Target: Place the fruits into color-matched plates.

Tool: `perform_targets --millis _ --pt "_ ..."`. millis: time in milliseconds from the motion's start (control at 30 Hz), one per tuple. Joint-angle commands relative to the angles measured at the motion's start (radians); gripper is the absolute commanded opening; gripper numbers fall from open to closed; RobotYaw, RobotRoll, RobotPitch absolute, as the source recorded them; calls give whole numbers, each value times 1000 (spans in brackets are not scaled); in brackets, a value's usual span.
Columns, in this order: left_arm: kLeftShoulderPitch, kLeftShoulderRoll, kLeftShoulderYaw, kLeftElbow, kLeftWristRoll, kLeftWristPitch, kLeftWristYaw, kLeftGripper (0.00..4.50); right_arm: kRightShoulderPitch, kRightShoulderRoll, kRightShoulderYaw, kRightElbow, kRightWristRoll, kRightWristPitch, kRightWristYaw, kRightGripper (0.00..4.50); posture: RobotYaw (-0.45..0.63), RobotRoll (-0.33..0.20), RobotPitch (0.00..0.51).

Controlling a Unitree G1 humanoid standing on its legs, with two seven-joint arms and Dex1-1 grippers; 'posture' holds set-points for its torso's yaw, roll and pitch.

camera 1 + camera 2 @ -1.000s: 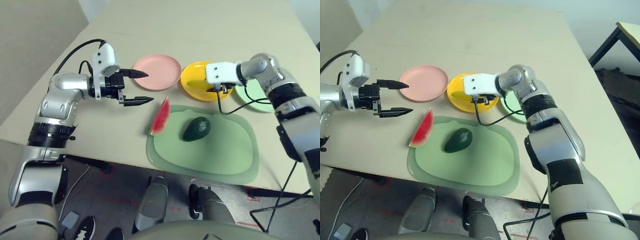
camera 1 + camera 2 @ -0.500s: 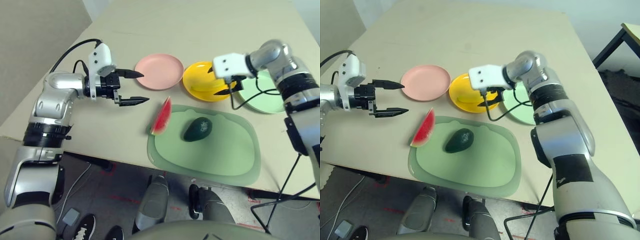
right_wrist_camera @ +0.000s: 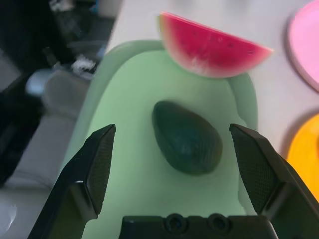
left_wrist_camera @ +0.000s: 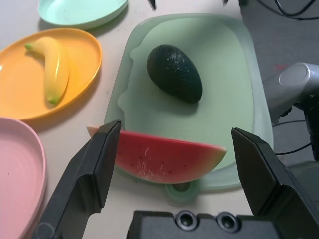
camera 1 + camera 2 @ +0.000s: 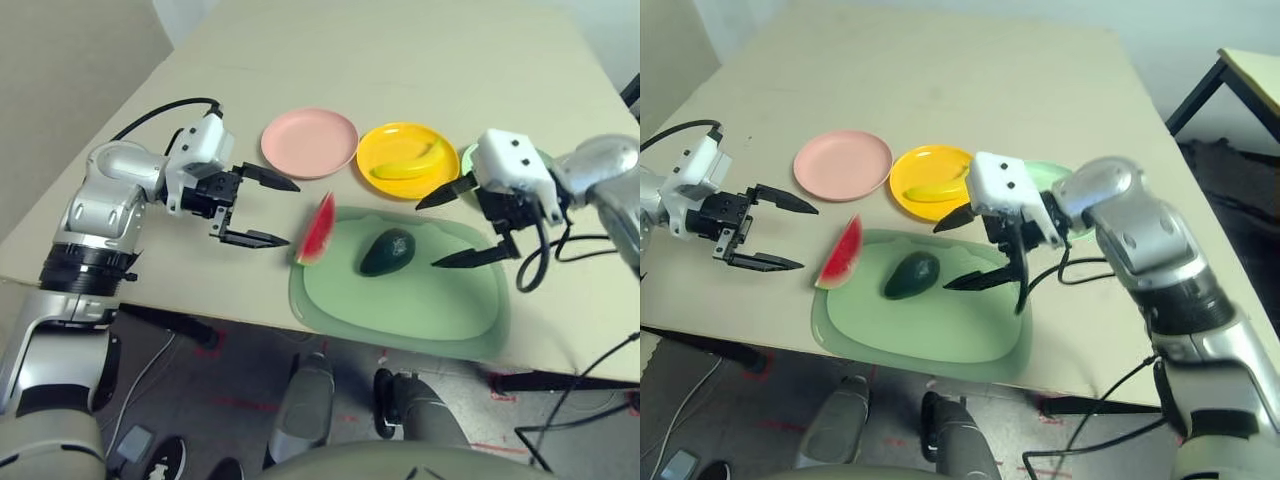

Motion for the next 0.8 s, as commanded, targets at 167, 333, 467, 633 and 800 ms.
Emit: perform_targets --millis 167,333,467,633,800 --pt "-25 20 -12 51 29 -41 -11 4500 39 70 1 94 -80 -102 -84 4484 246 0 193" --pt "-17 26 -6 53 39 -53 -11 4500 31 106 21 140 -105 -124 -77 4484 256 0 188" --pt "-15 25 2 55 45 -58 -11 4500 29 123 43 160 -124 -138 -56 4484 260 0 186" --pt "-9 27 5 48 48 -59 -11 4500 20 151 75 182 -145 -145 -33 4484 267 0 188" --pt "-4 32 6 39 45 -57 -11 4500 20 172 96 198 -160 -150 -27 4484 267 0 188"
